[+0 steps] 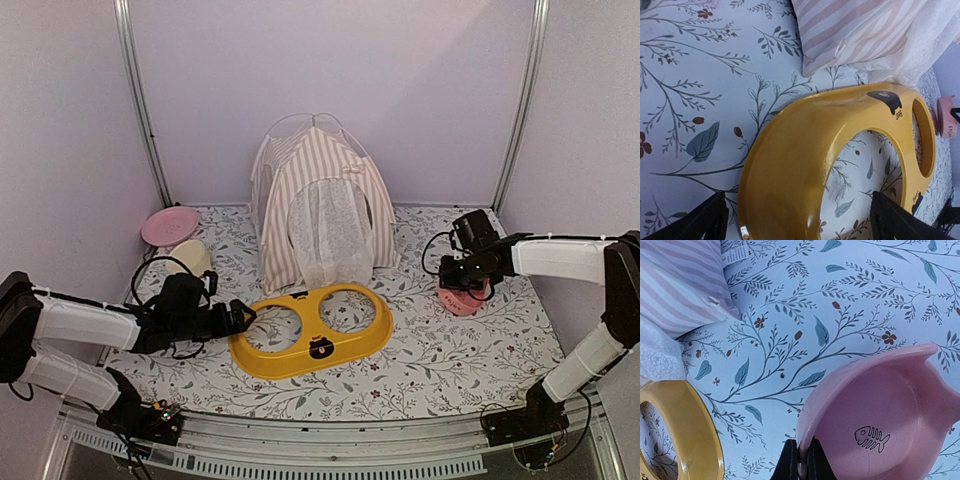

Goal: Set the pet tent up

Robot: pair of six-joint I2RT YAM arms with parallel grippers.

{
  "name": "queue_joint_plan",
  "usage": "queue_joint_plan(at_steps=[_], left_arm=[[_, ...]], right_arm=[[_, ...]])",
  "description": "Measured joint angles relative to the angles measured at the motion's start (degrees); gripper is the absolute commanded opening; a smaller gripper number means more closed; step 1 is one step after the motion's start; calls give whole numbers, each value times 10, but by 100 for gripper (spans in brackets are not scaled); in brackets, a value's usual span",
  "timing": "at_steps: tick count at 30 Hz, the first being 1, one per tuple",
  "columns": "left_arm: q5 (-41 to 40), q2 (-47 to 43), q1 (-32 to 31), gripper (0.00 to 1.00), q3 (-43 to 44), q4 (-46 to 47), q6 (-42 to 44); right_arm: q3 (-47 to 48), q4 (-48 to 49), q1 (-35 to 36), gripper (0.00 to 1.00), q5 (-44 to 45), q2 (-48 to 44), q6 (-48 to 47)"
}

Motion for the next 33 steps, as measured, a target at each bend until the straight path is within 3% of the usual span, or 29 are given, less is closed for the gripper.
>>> queue_joint_plan(at_steps=[9, 19, 25, 33], left_arm=[[-6, 104, -81, 99, 79, 26, -24], [-2, 209, -119, 99, 207, 42, -26], [10, 229, -128, 98, 240, 54, -23], [-10, 192, -136, 99, 224, 43, -20]], right_arm=[[11, -30, 62, 0, -2, -20, 13], [52, -60, 121, 0, 7, -40, 28], [90, -63, 184, 0, 15, -28, 41], [153, -58, 266, 0, 20, 71, 55]])
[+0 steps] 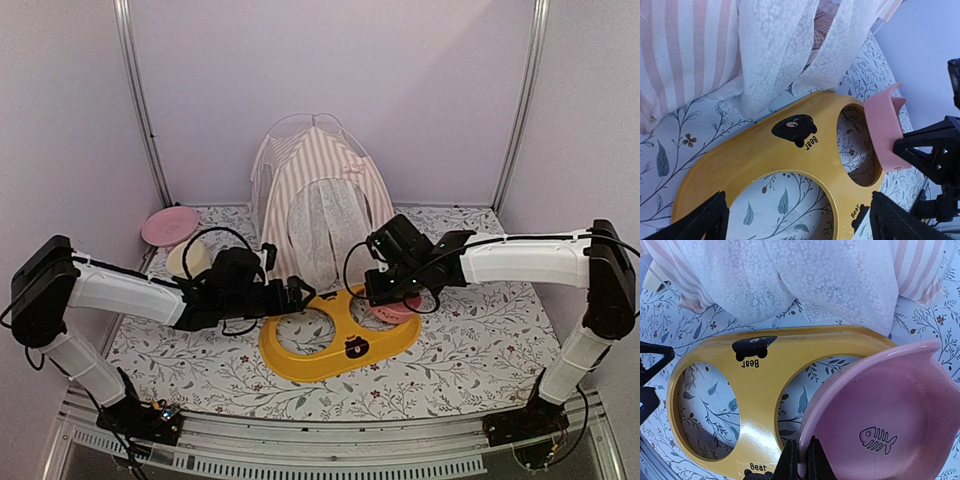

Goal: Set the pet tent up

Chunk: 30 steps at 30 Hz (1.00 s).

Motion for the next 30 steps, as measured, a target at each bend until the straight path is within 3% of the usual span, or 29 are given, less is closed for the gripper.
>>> queue_joint_plan(at_steps=[11, 30], left_arm=[[-61, -123, 6, 99, -72, -43, 9], [-73, -48, 10, 96, -109, -48, 11]], right_arm=[[60, 10, 40, 0, 26, 93, 3], [104, 12, 66, 0, 44, 141, 7]])
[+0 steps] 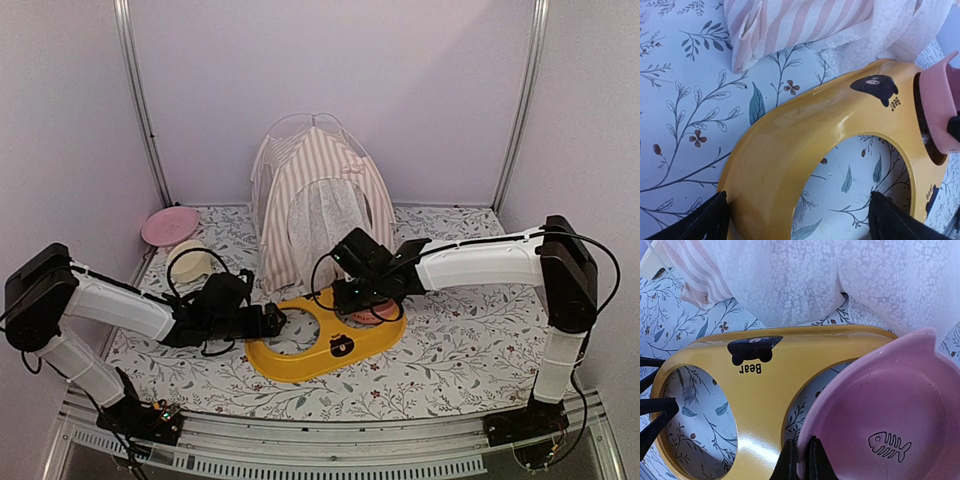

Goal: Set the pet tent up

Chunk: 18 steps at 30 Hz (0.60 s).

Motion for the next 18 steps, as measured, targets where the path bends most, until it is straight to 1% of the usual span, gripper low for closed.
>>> queue_joint_plan(at_steps=[6, 13, 14, 15, 16, 17, 18], left_arm=[[6, 25, -2, 96, 11, 4, 2], [24, 45, -8, 96, 28, 13, 4], [26, 47, -8, 96, 30, 15, 4], [29, 49, -8, 96, 31, 16, 4], [32, 51, -8, 96, 33, 17, 4], [34, 52, -8, 96, 35, 18, 4], [37, 54, -8, 96, 37, 20, 5]], right_arm=[[3, 10, 12, 0, 0, 5, 2], [-32, 16, 18, 0, -14, 5, 26], [-36, 19, 20, 4, -13, 5, 27], [-41, 23, 21, 9, -12, 5, 29], [-47, 27, 22, 16, -11, 3, 30], [-50, 29, 22, 25, -10, 2, 33], [-53, 31, 23, 28, -11, 0, 38]])
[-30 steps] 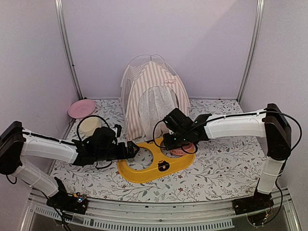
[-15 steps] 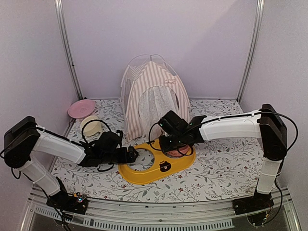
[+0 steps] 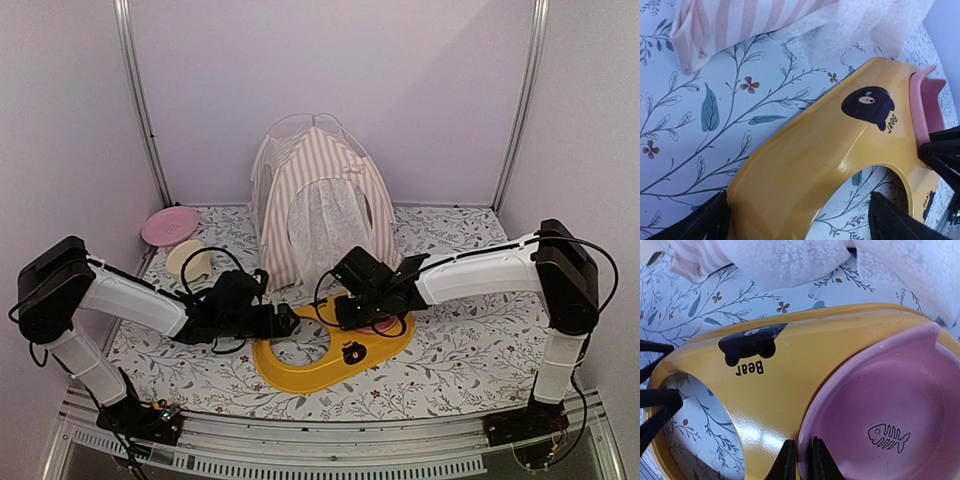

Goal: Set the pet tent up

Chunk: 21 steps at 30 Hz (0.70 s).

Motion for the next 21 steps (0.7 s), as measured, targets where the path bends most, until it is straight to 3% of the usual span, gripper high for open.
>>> queue_joint_plan(at_steps=[11, 17, 21], left_arm=[[9, -43, -5, 97, 15, -18, 23], [-13, -148, 19, 98, 17, -55, 41], [-29, -203, 87, 100, 17, -92, 56]], right_arm=[[-72, 7, 3, 72, -13, -49, 39], [-108, 7, -19, 81, -16, -86, 39], [-131, 30, -47, 85, -27, -99, 36]])
